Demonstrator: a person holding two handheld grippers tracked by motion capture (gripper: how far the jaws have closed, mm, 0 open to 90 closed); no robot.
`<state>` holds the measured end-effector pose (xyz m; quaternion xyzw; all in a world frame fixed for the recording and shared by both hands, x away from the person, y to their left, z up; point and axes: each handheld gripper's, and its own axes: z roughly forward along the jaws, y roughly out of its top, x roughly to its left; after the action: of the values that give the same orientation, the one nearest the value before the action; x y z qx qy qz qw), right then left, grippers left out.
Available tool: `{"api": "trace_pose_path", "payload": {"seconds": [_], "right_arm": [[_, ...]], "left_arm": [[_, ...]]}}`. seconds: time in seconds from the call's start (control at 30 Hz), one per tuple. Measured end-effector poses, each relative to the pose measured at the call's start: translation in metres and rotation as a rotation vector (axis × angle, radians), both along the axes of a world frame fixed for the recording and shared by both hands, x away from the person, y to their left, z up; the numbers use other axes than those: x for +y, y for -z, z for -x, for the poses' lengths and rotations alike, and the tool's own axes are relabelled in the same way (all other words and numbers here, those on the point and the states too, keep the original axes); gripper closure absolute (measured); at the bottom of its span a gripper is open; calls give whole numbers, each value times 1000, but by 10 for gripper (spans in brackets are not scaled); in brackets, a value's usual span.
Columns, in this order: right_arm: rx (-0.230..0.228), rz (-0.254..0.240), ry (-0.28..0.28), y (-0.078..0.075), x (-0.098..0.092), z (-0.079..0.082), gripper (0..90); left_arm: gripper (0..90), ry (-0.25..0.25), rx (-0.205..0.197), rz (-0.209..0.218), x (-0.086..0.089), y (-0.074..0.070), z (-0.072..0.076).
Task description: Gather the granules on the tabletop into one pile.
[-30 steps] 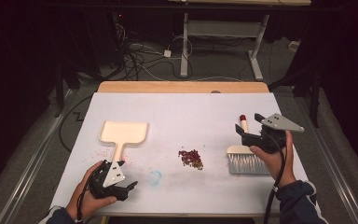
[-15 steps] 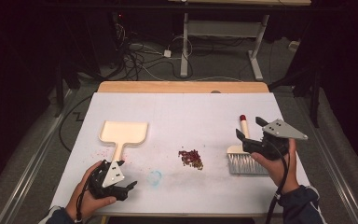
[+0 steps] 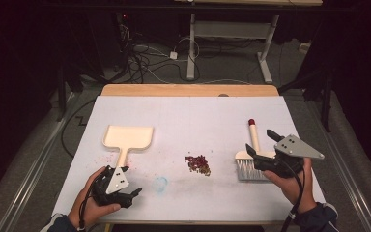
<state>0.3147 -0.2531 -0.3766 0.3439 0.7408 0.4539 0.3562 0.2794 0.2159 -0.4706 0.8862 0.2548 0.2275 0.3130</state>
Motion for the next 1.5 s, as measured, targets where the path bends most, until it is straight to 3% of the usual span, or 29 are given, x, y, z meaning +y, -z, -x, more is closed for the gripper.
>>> {"api": "trace_pose_path", "payload": {"seconds": [0.37, 0.77, 1.13, 1.23, 1.3, 1.5], "right_arm": [[-6, 33, -7, 11, -6, 19, 219], [14, 96, -30, 33, -19, 23, 215], [26, 97, -62, 56, -28, 29, 217], [49, 65, -65, 64, -32, 30, 219], [57, 76, -67, 70, -33, 31, 219], [86, 50, -82, 82, -38, 36, 227]], "left_arm": [[186, 1, 2, -4, 0, 0, 0], [185, 1, 2, -5, -1, 0, 0], [185, -5, 4, -2, -1, 1, -1], [185, -10, 0, 5, -1, 0, -1], [185, -13, -4, 10, -1, -1, -2], [167, -27, -12, 18, -4, -2, -5]]}}
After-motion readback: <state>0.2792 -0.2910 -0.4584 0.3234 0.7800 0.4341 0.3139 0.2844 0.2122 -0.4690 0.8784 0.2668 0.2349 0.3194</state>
